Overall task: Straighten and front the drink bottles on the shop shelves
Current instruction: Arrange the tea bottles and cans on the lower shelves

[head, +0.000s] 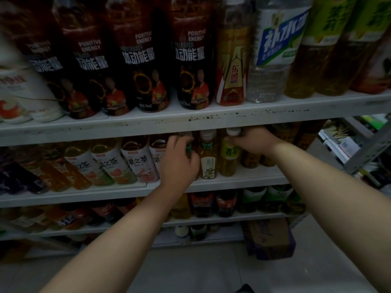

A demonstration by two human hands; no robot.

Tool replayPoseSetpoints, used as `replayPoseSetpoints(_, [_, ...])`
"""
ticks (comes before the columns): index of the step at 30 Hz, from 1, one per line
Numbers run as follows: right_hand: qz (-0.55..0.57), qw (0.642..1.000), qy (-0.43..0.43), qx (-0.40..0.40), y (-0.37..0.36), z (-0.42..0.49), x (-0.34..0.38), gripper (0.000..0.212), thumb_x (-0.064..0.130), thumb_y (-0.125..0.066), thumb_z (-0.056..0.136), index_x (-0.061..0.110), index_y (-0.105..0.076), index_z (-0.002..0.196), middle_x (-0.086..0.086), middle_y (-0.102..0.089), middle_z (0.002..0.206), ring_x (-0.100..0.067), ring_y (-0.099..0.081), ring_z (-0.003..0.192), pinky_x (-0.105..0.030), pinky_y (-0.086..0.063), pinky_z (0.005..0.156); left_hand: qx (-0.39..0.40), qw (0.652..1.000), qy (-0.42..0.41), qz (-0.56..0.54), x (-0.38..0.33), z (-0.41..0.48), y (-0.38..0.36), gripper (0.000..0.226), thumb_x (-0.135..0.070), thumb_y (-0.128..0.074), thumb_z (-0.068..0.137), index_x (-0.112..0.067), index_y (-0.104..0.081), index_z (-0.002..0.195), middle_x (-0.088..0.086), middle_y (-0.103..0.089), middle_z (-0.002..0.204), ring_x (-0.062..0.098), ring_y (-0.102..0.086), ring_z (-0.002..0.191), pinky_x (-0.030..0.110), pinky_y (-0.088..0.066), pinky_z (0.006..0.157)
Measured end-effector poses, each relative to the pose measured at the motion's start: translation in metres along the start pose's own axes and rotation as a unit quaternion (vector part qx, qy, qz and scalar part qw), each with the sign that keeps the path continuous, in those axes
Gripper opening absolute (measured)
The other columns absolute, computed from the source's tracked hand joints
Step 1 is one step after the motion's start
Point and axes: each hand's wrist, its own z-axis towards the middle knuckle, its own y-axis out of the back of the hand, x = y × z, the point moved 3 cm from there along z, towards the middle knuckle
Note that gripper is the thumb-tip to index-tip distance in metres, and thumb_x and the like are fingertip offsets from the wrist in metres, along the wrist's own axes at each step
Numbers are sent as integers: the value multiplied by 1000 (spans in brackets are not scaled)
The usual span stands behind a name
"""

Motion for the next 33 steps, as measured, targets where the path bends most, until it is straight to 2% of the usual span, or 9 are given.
replayPoseSetpoints(6, [20,1000,-16,2,-1,0,1,68,42,-77,73,31,-47,134,3,-53,134,-18,-49,121,-32,-41,99,48,999,-25,2,-6,3,-10,37,-19,-58,85,-15,-60,122,6,-63,113,21,-60,96,31,-50,76])
replayPoseSetpoints(10, [27,999,4,20,1,-10,4,60,44,-74,77,34,-49,131,11,-55,128,-7,-51,114,-23,-41,95,63,998,-19,1,-11,2,-18,35,-22,-58,86,-18,-62,120,4,-70,100,21,-65,87,34,-54,70])
replayPoseSetpoints(12, [27,999,13,-42,11,-19,-3,38,39,-69,82,36,-57,118,19,-59,109,3,-54,98,-15,-42,82,78,997,-22,-5,-11,0,-24,35,-23,-59,86,-19,-61,121,3,-70,98,21,-65,86,34,-55,71])
replayPoseSetpoints(14, [-24,988,-18,-149,27,-30,-17,7,29,-58,87,24,-62,90,9,-62,86,-10,-59,79,-24,-43,66,85,996,-27,-12,-10,-2,-30,36,-23,-59,85,-19,-62,121,2,-69,100,19,-65,88,29,-52,74])
replayPoseSetpoints(16, [-103,971,-35,-212,39,-39,-31,13,21,-51,89,16,-57,78,-3,-58,76,-23,-58,74,-29,-39,63,85,995,-44,-13,-12,-3,-36,37,-20,-60,84,-17,-62,121,3,-67,108,18,-63,94,24,-47,76])
replayPoseSetpoints(19, [-202,963,-26,-176,46,-36,-42,26,15,-49,90,12,-59,114,-15,-61,102,-34,-58,94,-31,-39,71,99,993,-61,-35,-23,-4,-46,36,-17,-60,85,-15,-62,121,3,-63,115,16,-60,102,22,-44,82])
replayPoseSetpoints(23, [-243,969,-6,-41,45,-18,-41,50,20,-53,87,20,-45,136,-13,-57,121,-32,-55,106,-32,-42,75,107,991,-15,-81,-35,-4,-56,36,-16,-60,84,-15,-62,121,1,-65,108,11,-60,93,22,-47,78])
replayPoseSetpoints(29, [-269,963,21,7,41,-4,-35,60,43,-59,87,29,-37,142,-6,-43,143,-29,-43,126,-38,-41,100,115,985,47,-116,-39,-13,-65,31,-16,-61,84,-19,-64,115,-8,-64,87,6,-60,78,15,-42,66])
replayPoseSetpoints(33, [-299,953,29,31,46,1,-35,59,34,-57,91,26,-34,145,-8,-34,150,-31,-34,134,-41,-32,109,234,948,129,-171,-42,-36,-97,32,-20,-62,85,-22,-62,116,-12,-64,93,8,-63,90,17,-49,78])
